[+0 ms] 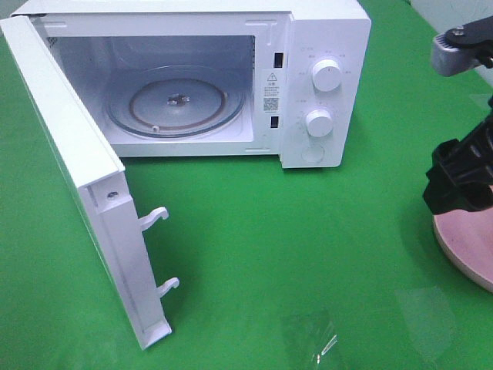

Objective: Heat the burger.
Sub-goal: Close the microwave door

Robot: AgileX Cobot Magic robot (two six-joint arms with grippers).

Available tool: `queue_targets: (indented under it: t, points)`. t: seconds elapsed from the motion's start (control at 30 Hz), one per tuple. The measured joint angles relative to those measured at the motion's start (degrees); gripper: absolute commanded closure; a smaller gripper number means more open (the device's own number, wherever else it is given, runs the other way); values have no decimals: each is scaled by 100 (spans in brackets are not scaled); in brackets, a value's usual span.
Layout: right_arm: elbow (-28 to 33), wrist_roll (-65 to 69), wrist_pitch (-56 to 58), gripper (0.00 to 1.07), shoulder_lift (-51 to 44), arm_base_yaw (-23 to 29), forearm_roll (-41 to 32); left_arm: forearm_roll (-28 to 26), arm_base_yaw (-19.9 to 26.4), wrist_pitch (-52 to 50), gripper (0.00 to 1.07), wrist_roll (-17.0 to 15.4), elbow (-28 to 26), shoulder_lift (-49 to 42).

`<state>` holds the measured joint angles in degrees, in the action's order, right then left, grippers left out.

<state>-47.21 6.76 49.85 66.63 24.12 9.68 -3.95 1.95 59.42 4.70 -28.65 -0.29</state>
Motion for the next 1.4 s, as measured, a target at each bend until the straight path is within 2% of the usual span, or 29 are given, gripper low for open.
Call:
queue_targets:
  t: [0.07, 0.23, 0.6, 0.87, 0.9, 1.07, 1.2, 1.4]
  points:
    - [350, -103, 57, 31, -602, 0, -235, 0, 0, 0, 7, 0, 0, 0]
    - [619, -103, 92, 31, -1049, 0, -275, 0, 0, 0, 7, 0, 0, 0]
    - [1392, -52, 115, 31, -3002, -11, -332, 0, 0, 0, 7, 0, 0, 0]
    - [1639, -46, 120, 31, -4228, -676, -493, 0, 0, 0, 7, 0, 0, 0]
    - [1656, -46, 120, 31, -4555, -888, -521, 0, 0, 0, 7, 0, 0, 0]
    - [1656, -46, 126, 31, -4979, -1180, -584, 0, 0, 0, 7, 0, 0, 0]
    - [1656, -172, 395, 31, -5701, -1713, -859, 0, 0, 0, 7, 0, 0, 0]
    - [1684, -258, 607, 31, -6234, -1937, -997, 0, 0, 0, 7, 0, 0, 0]
